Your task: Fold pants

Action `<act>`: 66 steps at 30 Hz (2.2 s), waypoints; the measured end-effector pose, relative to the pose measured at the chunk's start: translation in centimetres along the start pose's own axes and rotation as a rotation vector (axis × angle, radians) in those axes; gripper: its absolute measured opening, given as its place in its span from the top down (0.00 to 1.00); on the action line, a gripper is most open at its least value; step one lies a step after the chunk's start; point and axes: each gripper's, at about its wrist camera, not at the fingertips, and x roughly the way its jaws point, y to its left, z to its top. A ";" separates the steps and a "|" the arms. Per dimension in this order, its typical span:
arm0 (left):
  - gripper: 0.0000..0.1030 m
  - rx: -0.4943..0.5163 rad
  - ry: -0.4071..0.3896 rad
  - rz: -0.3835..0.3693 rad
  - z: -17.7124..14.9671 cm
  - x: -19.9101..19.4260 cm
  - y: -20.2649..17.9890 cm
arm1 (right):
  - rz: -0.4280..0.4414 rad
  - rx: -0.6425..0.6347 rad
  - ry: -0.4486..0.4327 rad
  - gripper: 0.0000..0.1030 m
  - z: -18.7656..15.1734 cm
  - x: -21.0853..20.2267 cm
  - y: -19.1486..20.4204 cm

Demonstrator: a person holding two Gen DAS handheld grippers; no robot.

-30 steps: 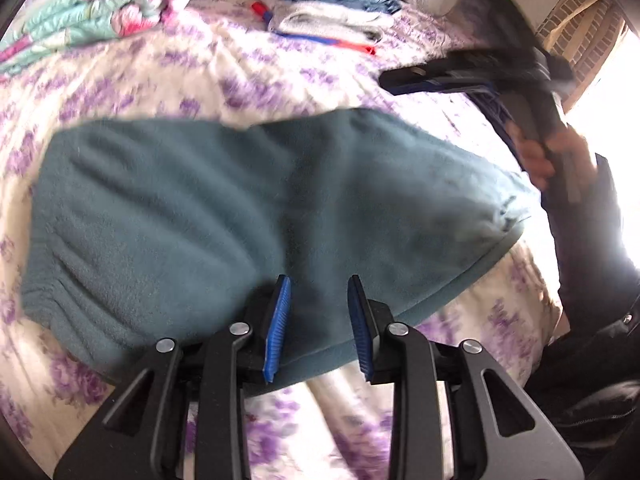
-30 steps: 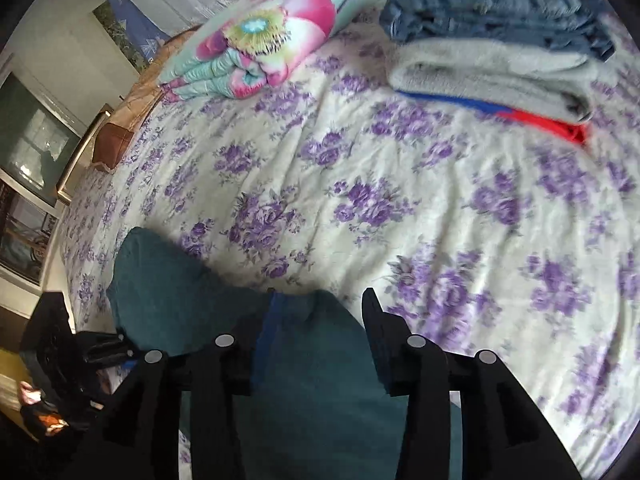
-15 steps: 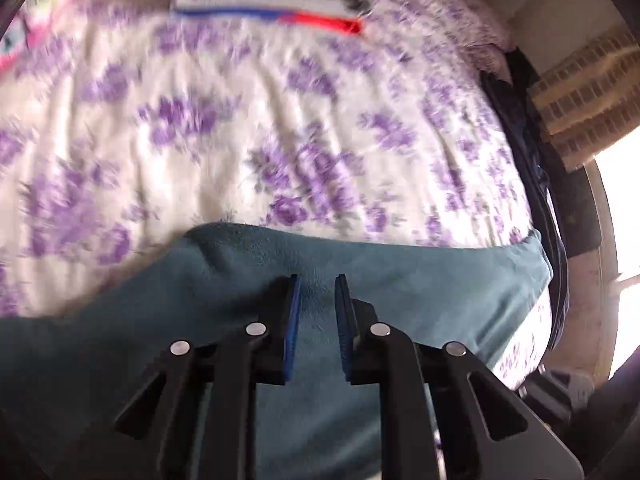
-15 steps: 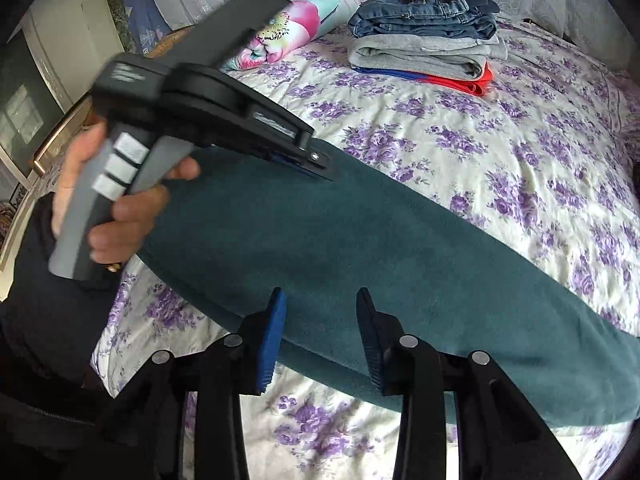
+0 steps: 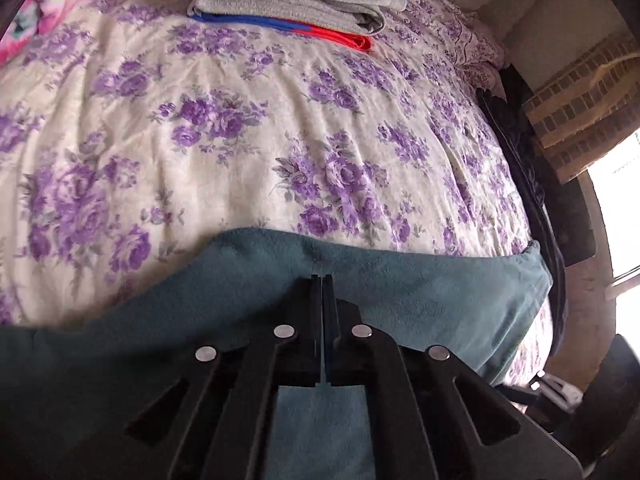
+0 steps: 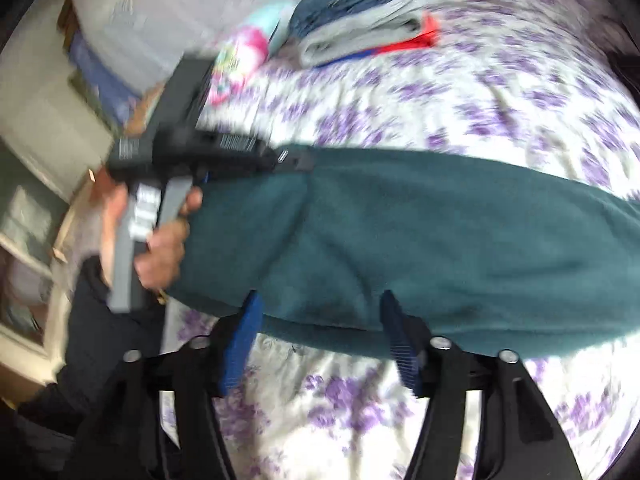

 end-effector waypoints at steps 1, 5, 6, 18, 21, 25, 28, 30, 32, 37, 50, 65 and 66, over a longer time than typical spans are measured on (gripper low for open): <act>0.98 0.016 -0.019 0.024 -0.8 -0.9 -0.7 | -0.019 0.053 -0.048 0.24 -0.3 -1.9 -1.7; 0.76 0.106 -0.069 -0.053 -6.2 -4.7 -5.0 | -0.153 0.322 -0.214 0.18 -2.3 -9.1 -10.4; 0.69 0.127 -0.074 -0.040 -7.5 -4.8 -5.8 | -0.184 0.401 -0.239 0.18 -2.8 -10.5 -12.8; 0.67 0.078 0.006 0.027 -11.8 -2.0 -5.1 | -0.013 0.673 -0.256 0.17 -0.4 -8.8 -26.9; 0.67 0.081 0.006 0.059 -11.3 -2.5 -6.4 | 0.034 0.655 -0.281 0.18 0.7 -8.8 -27.5; 0.67 0.106 -0.007 0.010 -10.5 -3.5 -8.7 | 0.007 0.617 -0.289 0.93 0.6 -8.1 -28.1; 0.67 0.151 -0.007 -0.008 -9.1 -3.0 -11.8 | -0.005 0.595 -0.311 0.93 0.4 -7.4 -28.5; 0.67 0.169 -0.001 -0.024 -7.6 -1.7 -14.2 | -0.085 0.523 -0.321 0.93 0.8 -7.5 -27.4; 0.67 0.167 0.014 -0.056 -6.2 0.3 -16.7 | -0.155 0.469 -0.322 0.93 0.9 -7.1 -26.7; 0.68 0.194 0.116 -0.111 -4.5 6.1 -22.0 | -0.152 0.451 -0.347 0.95 0.4 -7.0 -27.1; 0.83 0.199 0.116 -0.061 -4.0 11.4 -25.0 | -0.188 0.416 -0.343 0.94 0.6 -6.9 -26.8; 0.84 0.176 0.189 -0.287 -7.7 7.5 -22.0 | -0.327 0.318 -0.320 0.93 4.1 -10.2 -19.4; 0.84 0.156 0.191 -0.322 -8.1 6.7 -21.0 | -0.332 0.294 -0.325 0.93 4.4 -10.6 -18.2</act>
